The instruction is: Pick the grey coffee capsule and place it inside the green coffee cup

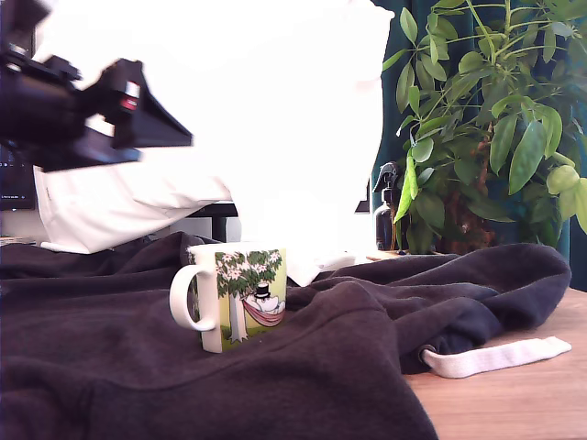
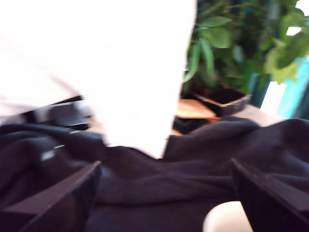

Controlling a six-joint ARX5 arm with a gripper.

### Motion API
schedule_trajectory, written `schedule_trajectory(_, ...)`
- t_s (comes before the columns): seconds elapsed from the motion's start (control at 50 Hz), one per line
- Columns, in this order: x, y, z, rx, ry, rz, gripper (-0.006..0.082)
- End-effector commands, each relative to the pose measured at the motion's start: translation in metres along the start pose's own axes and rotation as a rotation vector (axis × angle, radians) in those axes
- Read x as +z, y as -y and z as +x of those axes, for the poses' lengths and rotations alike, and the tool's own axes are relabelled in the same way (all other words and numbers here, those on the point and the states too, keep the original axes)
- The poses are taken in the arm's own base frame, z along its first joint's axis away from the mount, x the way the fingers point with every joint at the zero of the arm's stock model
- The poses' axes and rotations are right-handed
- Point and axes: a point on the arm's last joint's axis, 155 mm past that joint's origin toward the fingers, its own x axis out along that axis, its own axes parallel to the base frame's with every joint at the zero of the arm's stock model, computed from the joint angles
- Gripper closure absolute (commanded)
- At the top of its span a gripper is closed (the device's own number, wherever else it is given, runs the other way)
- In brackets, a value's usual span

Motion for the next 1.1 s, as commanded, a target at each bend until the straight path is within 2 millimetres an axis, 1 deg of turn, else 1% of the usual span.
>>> schedule_trajectory(0.0, 0.018, -0.018, -0.011, 0.059, 0.043, 0.018, -0.0023)
schedule_trajectory(0.14, 0.025, -0.051, -0.031, 0.175, 0.041, 0.022, -0.0023)
schedule_trajectory(0.3, 0.025, -0.084, -0.053, 0.294, 0.016, -0.001, -0.002)
schedule_trajectory(0.36, 0.024, -0.094, -0.062, 0.339, 0.008, -0.01, 0.0026)
schedule_trajectory(0.4, 0.024, -0.1, -0.067, 0.361, 0.004, -0.014, 0.0096)
schedule_trajectory(0.44, 0.025, -0.103, -0.071, 0.377, 0.002, -0.017, 0.0219)
schedule_trajectory(0.5, 0.025, -0.107, -0.078, 0.396, -0.004, -0.023, 0.0549)
schedule_trajectory(0.52, 0.024, -0.108, -0.079, 0.401, -0.006, -0.025, 0.0691)
schedule_trajectory(0.54, 0.025, -0.109, -0.081, 0.406, -0.006, -0.026, 0.0811)
schedule_trajectory(0.58, 0.029, -0.111, -0.085, 0.418, 0.006, -0.029, 0.0742)
schedule_trajectory(0.6, 0.03, -0.111, -0.086, 0.422, 0.01, -0.03, 0.0741)
schedule_trajectory(0.66, 0.033, -0.111, -0.089, 0.426, 0.017, -0.026, 0.0792)
schedule_trajectory(0.84, 0.036, -0.113, -0.094, 0.454, 0.025, -0.022, 0.079)
schedule_trajectory(1.08, 0.032, -0.113, -0.095, 0.456, 0.009, -0.03, 0.079)
